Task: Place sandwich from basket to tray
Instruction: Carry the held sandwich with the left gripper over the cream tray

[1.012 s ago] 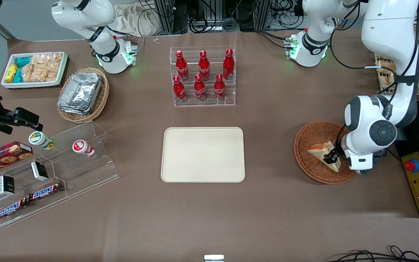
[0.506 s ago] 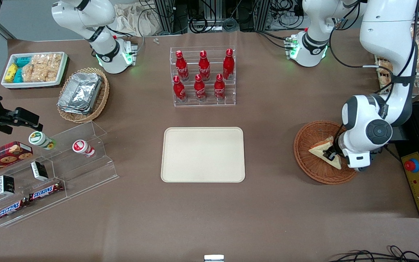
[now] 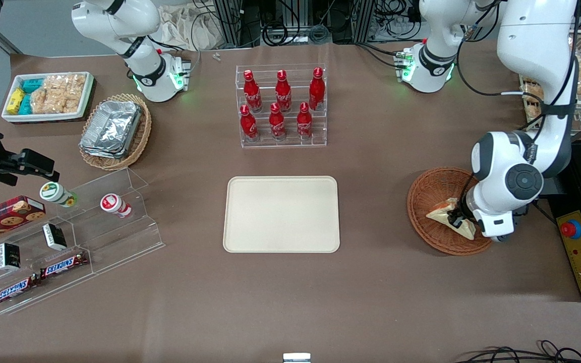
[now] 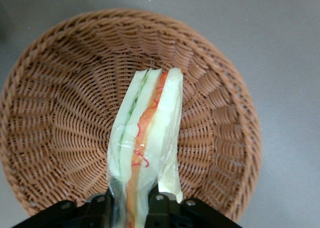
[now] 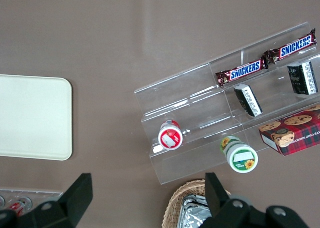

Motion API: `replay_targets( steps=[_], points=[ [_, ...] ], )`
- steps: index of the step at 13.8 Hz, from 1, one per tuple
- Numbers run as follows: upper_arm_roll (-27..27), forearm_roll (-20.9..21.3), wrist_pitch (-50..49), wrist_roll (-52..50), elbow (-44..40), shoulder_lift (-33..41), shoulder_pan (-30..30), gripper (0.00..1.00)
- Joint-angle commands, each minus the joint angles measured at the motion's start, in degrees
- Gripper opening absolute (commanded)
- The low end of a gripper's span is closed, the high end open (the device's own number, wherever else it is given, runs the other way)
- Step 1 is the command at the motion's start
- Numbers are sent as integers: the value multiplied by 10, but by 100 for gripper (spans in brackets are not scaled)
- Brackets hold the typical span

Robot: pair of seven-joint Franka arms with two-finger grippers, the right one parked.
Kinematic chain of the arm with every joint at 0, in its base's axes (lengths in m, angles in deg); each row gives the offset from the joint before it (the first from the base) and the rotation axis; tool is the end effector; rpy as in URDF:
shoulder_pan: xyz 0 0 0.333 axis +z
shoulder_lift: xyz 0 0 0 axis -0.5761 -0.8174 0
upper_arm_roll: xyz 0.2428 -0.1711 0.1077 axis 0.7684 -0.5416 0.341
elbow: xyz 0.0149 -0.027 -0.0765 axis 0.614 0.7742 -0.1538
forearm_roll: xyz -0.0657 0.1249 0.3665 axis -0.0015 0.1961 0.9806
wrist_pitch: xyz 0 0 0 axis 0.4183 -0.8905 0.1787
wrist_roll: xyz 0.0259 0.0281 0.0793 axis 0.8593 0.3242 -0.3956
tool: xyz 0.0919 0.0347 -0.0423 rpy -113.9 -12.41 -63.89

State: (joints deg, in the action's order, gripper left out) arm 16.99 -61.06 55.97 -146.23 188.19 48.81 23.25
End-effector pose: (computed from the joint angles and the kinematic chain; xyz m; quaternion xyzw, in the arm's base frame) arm 0.6054 -0.0483 0.2854 -0.8941 -0.4440 0.0224 0.0541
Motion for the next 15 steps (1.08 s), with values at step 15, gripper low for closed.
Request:
replay_targets(
  steps=[15],
  points=[
    [-119,1,-186,137,-294,-114,-186,0]
  ],
)
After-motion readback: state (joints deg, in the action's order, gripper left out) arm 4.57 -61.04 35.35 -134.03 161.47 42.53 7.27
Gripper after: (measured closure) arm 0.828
